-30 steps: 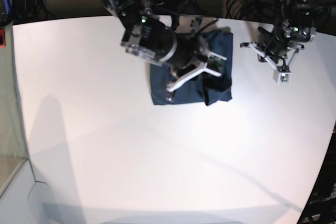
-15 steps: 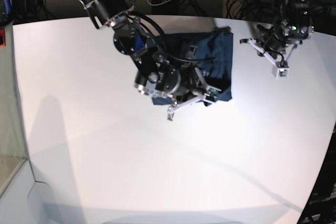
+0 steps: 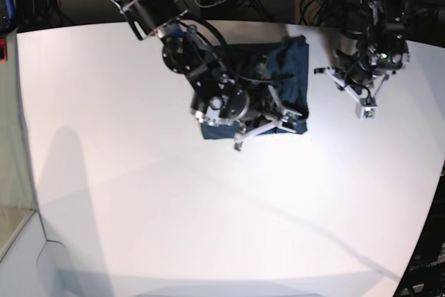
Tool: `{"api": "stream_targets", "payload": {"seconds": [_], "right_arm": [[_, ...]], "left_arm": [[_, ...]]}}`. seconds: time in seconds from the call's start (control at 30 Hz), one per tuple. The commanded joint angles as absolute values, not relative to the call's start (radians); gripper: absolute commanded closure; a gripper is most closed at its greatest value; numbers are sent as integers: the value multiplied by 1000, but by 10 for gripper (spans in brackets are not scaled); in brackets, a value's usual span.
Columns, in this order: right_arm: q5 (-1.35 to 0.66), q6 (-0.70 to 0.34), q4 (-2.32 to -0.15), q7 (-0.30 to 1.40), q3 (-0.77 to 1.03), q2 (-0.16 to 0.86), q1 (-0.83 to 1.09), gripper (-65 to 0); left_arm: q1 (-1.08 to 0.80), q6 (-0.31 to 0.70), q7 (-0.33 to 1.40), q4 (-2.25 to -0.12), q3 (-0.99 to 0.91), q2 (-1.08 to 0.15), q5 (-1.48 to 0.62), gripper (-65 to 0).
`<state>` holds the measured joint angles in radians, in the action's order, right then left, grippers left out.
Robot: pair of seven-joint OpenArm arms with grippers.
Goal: Layout the t-shirt on the table in an organized manner, then fold the t-shirt properly
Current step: 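Grasp the bundle's edge with the right gripper and fold it over, then press the folded layer down with the right gripper and withdraw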
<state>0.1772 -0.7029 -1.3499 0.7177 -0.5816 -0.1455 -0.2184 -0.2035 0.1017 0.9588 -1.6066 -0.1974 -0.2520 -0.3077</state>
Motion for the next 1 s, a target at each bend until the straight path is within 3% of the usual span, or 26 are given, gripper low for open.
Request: {"api": "stream_targets", "payload": {"seconds": [0.0,0.13,0.53,0.97], "right_arm": [[168,-698,-1351,691,-581,-157,-251,-61],[165,-698,-1354,690,-584,-157,-285,-61],[163,-698,-1624,766,-524,-157,-274,-61],[166,-698,-1380,664,-524,-157,-242,-61]], "left_arm": [[-211,107,989,-1589,-174,-248,-331,0],[-217,107,923,-1563,-151,-223,-325,0],[-260,107,915,-1580,-156,-231,-326,0],[-275,107,912,-1592,-211,-262,-331,0]]}}
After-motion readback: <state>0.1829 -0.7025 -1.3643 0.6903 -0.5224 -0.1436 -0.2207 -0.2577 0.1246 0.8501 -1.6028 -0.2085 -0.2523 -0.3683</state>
